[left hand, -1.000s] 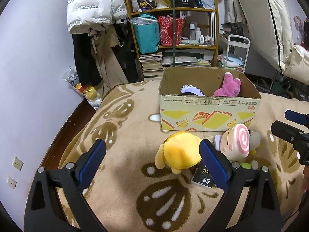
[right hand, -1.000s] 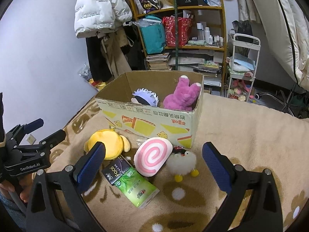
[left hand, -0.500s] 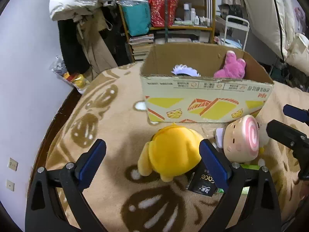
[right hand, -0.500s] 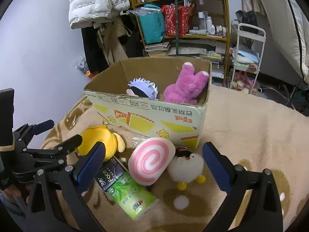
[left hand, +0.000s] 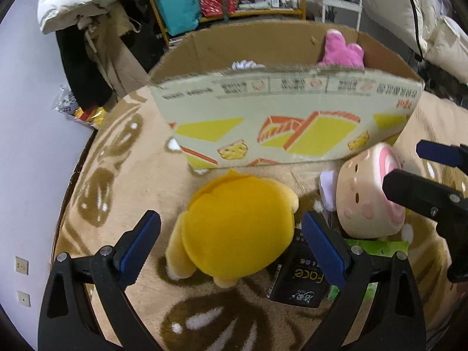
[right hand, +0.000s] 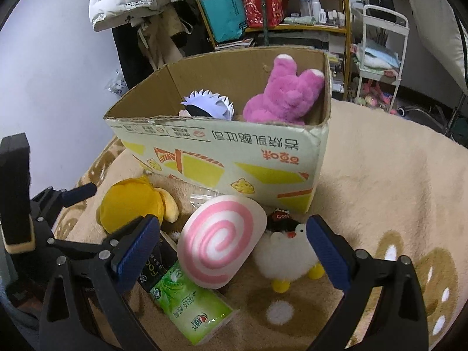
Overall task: Organize soft objects
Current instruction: 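Grasp the yellow round plush with the left tool while the right tool grasps the pink swirl cushion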
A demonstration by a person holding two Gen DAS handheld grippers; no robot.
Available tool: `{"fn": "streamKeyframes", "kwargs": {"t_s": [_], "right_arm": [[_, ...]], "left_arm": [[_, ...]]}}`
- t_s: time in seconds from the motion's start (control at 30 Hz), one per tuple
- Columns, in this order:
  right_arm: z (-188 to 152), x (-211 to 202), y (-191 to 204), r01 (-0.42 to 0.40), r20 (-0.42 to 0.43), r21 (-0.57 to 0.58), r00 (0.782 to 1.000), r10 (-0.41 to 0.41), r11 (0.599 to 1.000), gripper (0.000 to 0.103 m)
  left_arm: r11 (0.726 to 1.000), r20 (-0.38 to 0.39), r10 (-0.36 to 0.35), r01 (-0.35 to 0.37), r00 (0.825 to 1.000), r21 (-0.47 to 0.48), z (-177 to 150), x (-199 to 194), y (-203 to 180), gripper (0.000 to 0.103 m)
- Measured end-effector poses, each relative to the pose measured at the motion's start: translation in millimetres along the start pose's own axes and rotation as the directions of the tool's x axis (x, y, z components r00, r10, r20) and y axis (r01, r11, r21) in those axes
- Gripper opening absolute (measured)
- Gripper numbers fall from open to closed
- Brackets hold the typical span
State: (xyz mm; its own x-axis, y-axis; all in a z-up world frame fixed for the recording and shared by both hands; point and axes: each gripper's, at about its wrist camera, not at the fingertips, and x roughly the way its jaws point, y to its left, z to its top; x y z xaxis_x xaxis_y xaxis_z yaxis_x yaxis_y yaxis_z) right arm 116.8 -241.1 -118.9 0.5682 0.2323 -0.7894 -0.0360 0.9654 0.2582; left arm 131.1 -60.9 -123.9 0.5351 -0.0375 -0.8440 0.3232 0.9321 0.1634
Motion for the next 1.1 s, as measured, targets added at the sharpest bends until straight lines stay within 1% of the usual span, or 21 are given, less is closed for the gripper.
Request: {"fn": "streamKeyframes", "kwargs": {"t_s": [0.3, 0.33, 0.4, 0.47, 0.53, 0.67, 0.8, 0.93, 1.0, 1.03, 1.07, 1.1], "right_arm": [[-0.7, 7.0, 2.4, -0.005, -0.019, -0.021, 1.000, 0.005, 1.000, 0.103], [-1.6, 6.6, 3.1, -0.008, -0.022, -0.027, 1.000, 0.007, 1.000, 0.099], [-2.7, 8.0, 4.6, -0.010, -0.032, -0.031, 0.999, 0.009, 0.999, 0.095], [-3.1, 9.1, 4.3, -0.009, -0.038, -0.033, 0.999, 0.008, 0.999, 0.094], [-2.9, 8.9, 3.0, -0.010, -0.039, -0.033, 0.999, 0.008, 0.999, 0.085], [-2.8, 6.6, 2.9, -0.019, -0.030, -0.033, 0.999, 0.018, 0.999, 0.077], [-2.5, 5.3, 4.2, -0.024, -0.024, -0.044, 0.999, 0.023, 0.999, 0.064], [-3.2, 6.7, 8.0, -0.024, -0.029, -0.064, 0.999, 0.023, 0.998, 0.063], [-4.1, 8.0, 10.3, -0.019, -0.027, -0.070, 0.999, 0.017, 0.997, 0.063], [-4.2, 8.3, 10.6, -0.014, -0.024, -0.072, 1.000, 0.012, 0.997, 0.063], [-4.6, 8.4, 11.1, -0.008, -0.017, -0.073, 1.000, 0.007, 0.997, 0.063], [-4.6, 8.4, 10.5, -0.009, -0.014, -0.072, 1.000, 0.009, 0.997, 0.063]], "left_arm": [[1.000, -0.052, 0.006, -0.004, 0.999, 0.029, -3.8, 18.5, -9.3, 0.096], [0.999, -0.054, 0.011, -0.009, 0.998, 0.031, -4.5, 19.9, -10.0, 0.096], [0.999, -0.056, 0.016, -0.014, 0.998, 0.028, -3.8, 21.1, -10.3, 0.096], [1.000, -0.056, 0.015, -0.014, 0.998, 0.019, -3.7, 21.4, -9.0, 0.096], [1.000, -0.059, 0.016, -0.016, 0.998, 0.006, -4.0, 22.7, -6.0, 0.096], [1.000, -0.071, 0.014, -0.015, 0.997, -0.026, -4.3, 23.8, 0.0, 0.096], [0.998, -0.085, -0.011, 0.005, 0.996, -0.064, -4.2, 26.6, 6.9, 0.096], [0.998, -0.086, -0.015, 0.009, 0.996, -0.070, -4.0, 28.0, 9.9, 0.095], [0.998, -0.091, -0.005, -0.001, 0.996, -0.065, -3.6, 29.0, 10.5, 0.095], [0.998, -0.092, -0.006, 0.000, 0.996, -0.066, -3.0, 29.0, 10.2, 0.094], [0.998, -0.091, -0.013, 0.007, 0.996, -0.069, -2.5, 29.7, 11.5, 0.090], [0.997, -0.092, -0.023, 0.016, 0.995, -0.072, -3.0, 29.6, 11.8, 0.089]]}}
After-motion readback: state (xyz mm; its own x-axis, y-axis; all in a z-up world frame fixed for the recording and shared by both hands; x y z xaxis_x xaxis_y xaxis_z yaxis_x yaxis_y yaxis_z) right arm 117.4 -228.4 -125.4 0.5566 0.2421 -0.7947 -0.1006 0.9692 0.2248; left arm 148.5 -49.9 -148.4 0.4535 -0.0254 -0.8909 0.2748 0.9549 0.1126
